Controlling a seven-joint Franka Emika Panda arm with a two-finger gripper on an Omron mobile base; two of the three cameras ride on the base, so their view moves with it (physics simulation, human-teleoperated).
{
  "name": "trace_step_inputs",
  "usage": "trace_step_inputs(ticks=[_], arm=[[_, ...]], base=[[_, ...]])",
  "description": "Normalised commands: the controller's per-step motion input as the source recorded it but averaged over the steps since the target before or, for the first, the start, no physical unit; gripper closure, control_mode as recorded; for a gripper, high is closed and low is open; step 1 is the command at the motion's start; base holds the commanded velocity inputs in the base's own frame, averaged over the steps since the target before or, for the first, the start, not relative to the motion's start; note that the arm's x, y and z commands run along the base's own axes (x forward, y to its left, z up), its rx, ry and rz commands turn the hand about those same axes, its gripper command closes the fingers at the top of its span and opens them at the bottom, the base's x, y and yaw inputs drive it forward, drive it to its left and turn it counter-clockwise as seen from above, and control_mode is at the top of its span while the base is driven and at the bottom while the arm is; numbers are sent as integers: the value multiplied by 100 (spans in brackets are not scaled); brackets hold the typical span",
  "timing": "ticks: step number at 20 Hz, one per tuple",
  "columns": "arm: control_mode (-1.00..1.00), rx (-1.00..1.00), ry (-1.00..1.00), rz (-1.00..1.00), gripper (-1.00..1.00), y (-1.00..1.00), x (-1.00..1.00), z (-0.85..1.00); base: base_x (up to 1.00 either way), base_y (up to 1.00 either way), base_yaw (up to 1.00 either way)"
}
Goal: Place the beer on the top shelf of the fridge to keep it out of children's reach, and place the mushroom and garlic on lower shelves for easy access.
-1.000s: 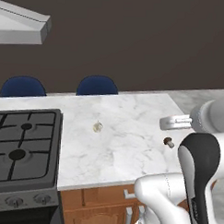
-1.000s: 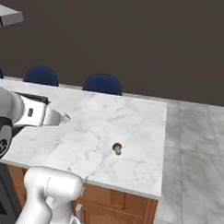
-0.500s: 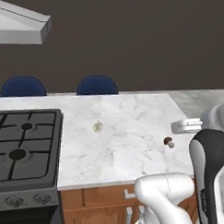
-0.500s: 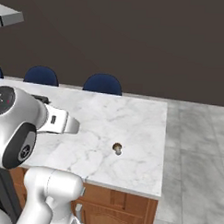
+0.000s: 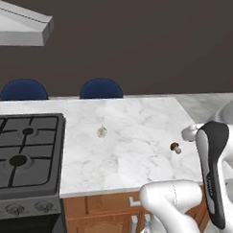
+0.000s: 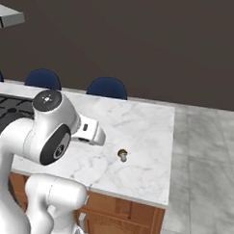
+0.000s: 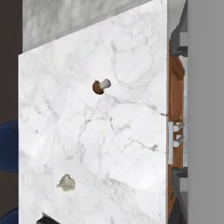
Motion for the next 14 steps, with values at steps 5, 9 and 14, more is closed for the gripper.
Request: trace_step_inputs(ticks=[5,9,14], arm=[[-100,0,19,0,-100,-30,55,-61],[-100,0,18,0,-100,-24,59,-51],[-100,0,9,0,-100,-21,51,-28]], base=[[0,0,0],[0,0,0],[0,0,0]])
